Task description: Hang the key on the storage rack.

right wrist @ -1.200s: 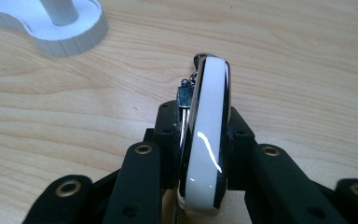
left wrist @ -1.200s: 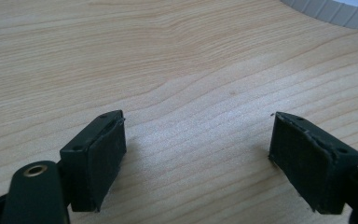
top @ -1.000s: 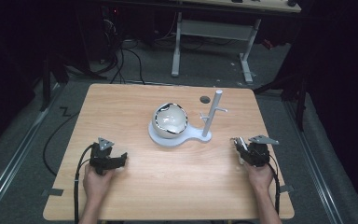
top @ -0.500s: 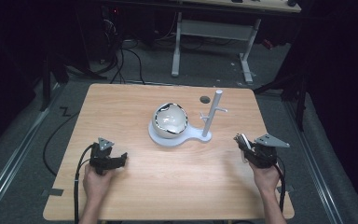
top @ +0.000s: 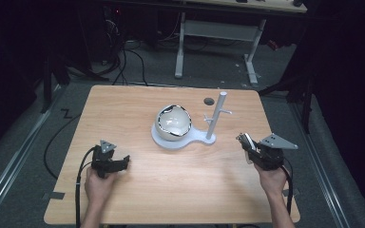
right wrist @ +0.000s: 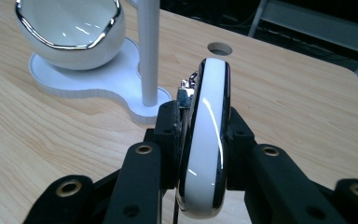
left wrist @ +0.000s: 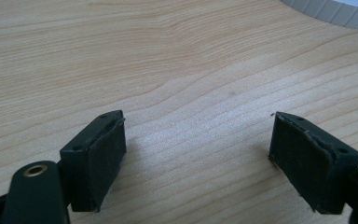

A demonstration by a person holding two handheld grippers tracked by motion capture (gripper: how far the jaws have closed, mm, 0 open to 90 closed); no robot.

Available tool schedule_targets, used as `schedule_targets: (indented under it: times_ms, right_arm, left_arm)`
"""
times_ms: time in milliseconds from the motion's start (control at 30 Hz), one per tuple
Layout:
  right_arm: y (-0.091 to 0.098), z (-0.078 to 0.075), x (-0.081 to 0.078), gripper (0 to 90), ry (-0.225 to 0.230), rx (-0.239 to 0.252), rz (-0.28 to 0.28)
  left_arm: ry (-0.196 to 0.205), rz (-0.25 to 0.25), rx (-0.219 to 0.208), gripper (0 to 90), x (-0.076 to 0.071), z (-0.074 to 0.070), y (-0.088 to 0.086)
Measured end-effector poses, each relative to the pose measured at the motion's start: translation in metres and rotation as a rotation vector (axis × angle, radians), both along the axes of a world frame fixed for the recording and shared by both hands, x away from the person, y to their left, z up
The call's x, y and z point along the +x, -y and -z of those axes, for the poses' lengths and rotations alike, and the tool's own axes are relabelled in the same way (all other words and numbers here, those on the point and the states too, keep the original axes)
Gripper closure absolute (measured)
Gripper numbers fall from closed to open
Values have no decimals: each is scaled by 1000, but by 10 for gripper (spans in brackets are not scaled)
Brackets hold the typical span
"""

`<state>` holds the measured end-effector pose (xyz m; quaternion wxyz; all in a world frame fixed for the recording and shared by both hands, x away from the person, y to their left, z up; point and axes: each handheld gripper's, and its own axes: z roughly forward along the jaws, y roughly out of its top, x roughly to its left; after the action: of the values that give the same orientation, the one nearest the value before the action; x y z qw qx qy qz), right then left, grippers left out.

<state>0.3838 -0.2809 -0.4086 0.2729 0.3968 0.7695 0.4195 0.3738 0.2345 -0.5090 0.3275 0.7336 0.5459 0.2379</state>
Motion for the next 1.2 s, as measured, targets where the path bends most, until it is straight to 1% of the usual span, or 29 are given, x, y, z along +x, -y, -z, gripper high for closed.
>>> schedule_targets:
  times_ms: [100,167,233,300,333,367,467,600,700,867,1100,1200]
  right_arm:
    - [-1,-8,-2,731,19,22,-26]
    - [-1,-10,-3,731,22,23,-31]
    - [-4,-16,-3,731,22,12,-45]
    - [-6,-20,-4,730,34,14,-58]
    - [-6,-20,-4,730,34,14,-58]
    - [-7,-25,-5,730,42,28,-70]
    - [-9,-31,-5,731,52,39,-82]
    - [-13,-38,-5,730,62,41,-107]
    - [-14,-43,-5,730,71,45,-111]
    - [-15,-53,-4,730,80,75,-120]
    - [-20,-62,-1,731,86,73,-139]
    - [-21,-65,0,731,85,84,-145]
  left_arm:
    - [0,0,1,189,0,0,0]
    - [0,0,1,190,0,0,0]
    - [0,0,0,190,0,0,0]
    - [0,0,1,190,0,0,0]
    - [0,0,1,189,0,0,0]
    - [0,0,1,190,0,0,0]
    - [0,0,0,190,0,0,0]
    - [0,0,1,190,0,0,0]
    - [-1,0,1,190,0,0,0]
    - [0,0,1,190,0,0,0]
    - [-1,0,-1,190,0,0,0]
    - [-1,0,-1,190,0,0,0]
